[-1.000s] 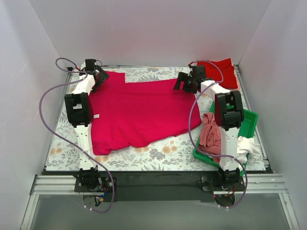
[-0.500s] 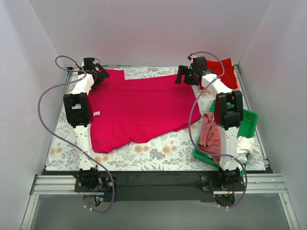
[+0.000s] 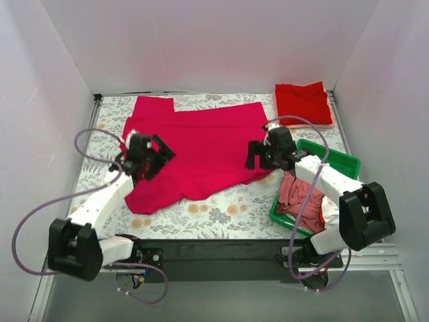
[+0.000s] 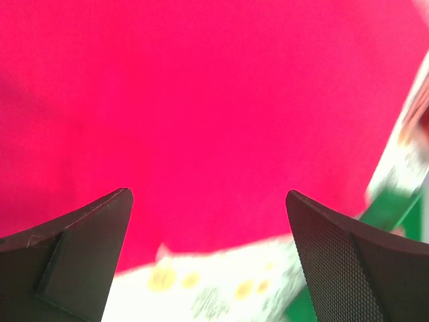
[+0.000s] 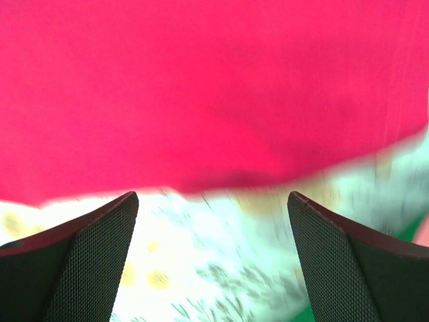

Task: Fold and stack the t-shirts
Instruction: Flatten the tshirt out

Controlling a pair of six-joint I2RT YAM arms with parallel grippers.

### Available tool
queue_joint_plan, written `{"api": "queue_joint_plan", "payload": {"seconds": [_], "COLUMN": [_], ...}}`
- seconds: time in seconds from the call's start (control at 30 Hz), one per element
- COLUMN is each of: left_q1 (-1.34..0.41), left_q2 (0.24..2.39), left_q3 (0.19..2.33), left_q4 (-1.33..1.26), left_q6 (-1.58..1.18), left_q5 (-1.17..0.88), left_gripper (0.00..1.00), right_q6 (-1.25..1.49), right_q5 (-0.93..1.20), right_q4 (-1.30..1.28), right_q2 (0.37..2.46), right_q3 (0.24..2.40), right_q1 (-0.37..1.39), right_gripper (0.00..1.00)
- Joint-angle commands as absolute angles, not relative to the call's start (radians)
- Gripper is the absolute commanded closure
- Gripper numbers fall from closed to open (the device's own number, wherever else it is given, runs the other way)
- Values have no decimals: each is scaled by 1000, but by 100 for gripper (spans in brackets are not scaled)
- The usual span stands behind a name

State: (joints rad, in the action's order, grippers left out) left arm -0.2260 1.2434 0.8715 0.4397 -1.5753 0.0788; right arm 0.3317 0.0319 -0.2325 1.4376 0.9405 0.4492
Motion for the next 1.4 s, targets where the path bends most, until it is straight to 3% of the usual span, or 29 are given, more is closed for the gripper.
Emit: {"api": "queue_joint_plan", "payload": {"seconds": [0.0, 0.13, 0.27, 0.37, 0.63, 0.87, 0.93, 1.0, 1.17, 1.37], "left_q1": [-328, -454, -459, -459, -457, -456, -446, -422, -371, -370], "left_q2": [1035, 812, 769, 773, 871, 978, 997, 1029, 1116, 1134], "left_q3": [642, 479, 472, 476, 469, 456, 454, 457, 503, 575], "left_q4": [480, 586, 724, 805, 850, 812, 793, 763, 733, 755], "left_q6": [-1757, -1878, -1913, -1956, -2037, -2088, -2088, -2074, -2010, -1959], "left_q5": [54, 69, 95, 153, 282, 386, 419, 434, 445, 492], "left_gripper": [2, 2, 6, 10, 16, 33, 43, 52, 100, 100], "right_q6": [420, 433, 442, 437, 433, 430, 430, 430, 428, 410], "right_q5": [-9, -21, -11, -15, -8, -8, -8, -11, -37, -48], "right_q4": [-216, -206, -160, -143, -98, -84, -84, -84, -86, -87], "right_q2": [1343, 1276, 1281, 1310, 1439, 1540, 1551, 1562, 1560, 1548], "right_q3": [809, 707, 663, 670, 729, 768, 776, 785, 795, 819], "right_q1": [446, 446, 446, 448, 446, 448, 446, 446, 446, 446], "right_gripper": [3, 3, 6, 14, 18, 25, 33, 49, 81, 99]}}
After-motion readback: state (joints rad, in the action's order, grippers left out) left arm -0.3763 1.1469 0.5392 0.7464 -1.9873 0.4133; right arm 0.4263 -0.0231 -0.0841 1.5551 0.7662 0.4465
